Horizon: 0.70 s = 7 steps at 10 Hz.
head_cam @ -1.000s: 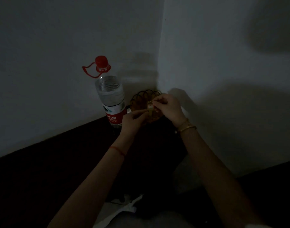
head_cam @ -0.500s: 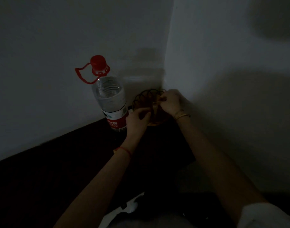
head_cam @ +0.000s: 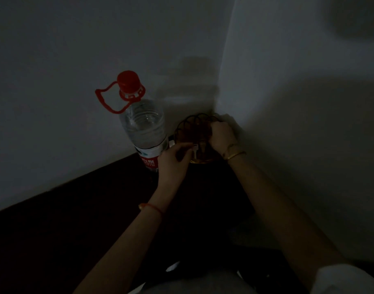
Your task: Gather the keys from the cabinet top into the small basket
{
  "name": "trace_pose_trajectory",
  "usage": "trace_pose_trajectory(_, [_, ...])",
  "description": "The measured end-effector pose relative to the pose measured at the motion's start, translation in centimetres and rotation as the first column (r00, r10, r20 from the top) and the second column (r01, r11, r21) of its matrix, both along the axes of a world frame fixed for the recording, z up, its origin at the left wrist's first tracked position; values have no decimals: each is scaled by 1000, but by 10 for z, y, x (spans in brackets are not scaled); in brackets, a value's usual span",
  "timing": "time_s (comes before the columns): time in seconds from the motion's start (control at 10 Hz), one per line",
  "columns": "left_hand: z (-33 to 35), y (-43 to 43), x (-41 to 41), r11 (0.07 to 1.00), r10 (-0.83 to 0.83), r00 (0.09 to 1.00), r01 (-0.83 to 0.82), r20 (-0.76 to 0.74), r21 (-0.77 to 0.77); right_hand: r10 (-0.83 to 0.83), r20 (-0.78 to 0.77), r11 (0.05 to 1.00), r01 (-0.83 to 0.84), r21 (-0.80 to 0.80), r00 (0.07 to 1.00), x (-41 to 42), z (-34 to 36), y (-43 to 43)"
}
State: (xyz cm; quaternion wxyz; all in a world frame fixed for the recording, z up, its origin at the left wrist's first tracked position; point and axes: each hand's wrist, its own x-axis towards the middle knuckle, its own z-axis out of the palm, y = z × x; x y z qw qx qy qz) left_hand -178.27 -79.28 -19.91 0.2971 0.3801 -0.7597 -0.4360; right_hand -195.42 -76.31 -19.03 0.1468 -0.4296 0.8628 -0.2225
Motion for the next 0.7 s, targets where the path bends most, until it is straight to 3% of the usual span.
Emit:
trace_pose_trajectory(0.3, [9,-2,19,978,-139,989,144,45,-148,-49,-140,971,14,-241,989,13,25,51])
trace_pose_trajectory(0.4, [16,2,25,964,-181,981,190,64,-187,-62,-185,963,10,-270,981,26,27,73])
trace_pose_trajectory(0.7, [38,23,55,887,-286,943,327,168,-327,-42,-126,962,6,-274,991,72,25,120])
